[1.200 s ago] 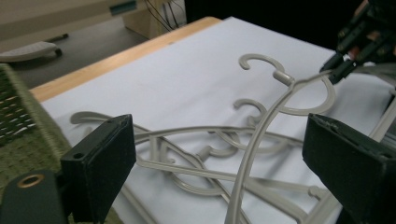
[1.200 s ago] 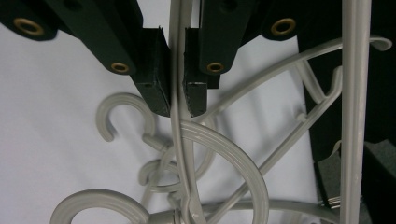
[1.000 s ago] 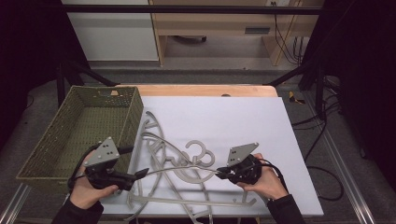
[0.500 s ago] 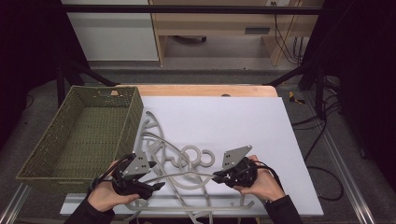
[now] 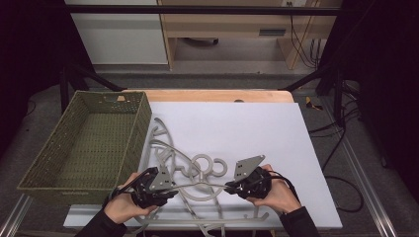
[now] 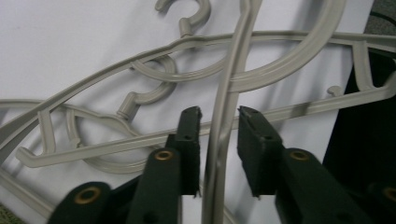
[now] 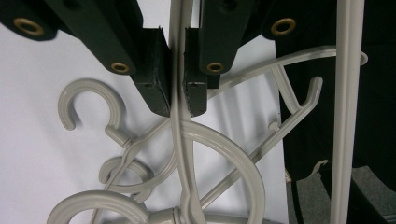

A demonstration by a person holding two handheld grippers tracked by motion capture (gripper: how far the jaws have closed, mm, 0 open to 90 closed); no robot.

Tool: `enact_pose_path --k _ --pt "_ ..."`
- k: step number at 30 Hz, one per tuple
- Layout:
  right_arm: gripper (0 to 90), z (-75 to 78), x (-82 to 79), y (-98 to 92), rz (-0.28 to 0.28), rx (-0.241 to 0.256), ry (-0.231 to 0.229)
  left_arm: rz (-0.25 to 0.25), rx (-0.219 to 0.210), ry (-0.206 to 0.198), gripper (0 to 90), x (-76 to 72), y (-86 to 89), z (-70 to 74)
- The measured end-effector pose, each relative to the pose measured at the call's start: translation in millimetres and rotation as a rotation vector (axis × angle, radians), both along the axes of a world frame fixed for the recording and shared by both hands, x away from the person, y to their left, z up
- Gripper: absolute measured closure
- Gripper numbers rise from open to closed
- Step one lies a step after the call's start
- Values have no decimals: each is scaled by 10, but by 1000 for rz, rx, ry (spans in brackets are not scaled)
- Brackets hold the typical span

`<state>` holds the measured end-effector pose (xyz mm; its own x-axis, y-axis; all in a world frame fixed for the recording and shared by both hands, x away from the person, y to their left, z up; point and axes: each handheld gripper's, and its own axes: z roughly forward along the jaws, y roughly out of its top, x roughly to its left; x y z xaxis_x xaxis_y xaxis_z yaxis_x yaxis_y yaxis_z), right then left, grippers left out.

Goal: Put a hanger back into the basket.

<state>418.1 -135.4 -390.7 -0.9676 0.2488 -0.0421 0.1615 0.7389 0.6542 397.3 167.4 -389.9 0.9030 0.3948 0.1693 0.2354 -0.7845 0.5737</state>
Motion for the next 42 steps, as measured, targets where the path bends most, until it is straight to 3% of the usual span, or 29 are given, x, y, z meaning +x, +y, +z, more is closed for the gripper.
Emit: enact_pose_path --k 8,15,20,26,33,42 --pt "814 -12 9 -2 7 2 -7 -23 21 -10 787 -16 -11 -9" --pt "788 -2 16 -30 -26 9 -31 -38 6 -21 810 -71 -32 26" --pt "752 6 33 -63 -68 32 -48 -30 -19 -5 820 -86 -44 38" --pt "685 55 67 -143 -131 122 -63 5 -69 -3 823 -78 -9 80" --pt "559 155 87 -314 -239 260 -105 90 -100 -31 826 -35 78 123" --pt "475 257 37 -585 -368 335 -159 191 -180 -70 828 -14 189 182"
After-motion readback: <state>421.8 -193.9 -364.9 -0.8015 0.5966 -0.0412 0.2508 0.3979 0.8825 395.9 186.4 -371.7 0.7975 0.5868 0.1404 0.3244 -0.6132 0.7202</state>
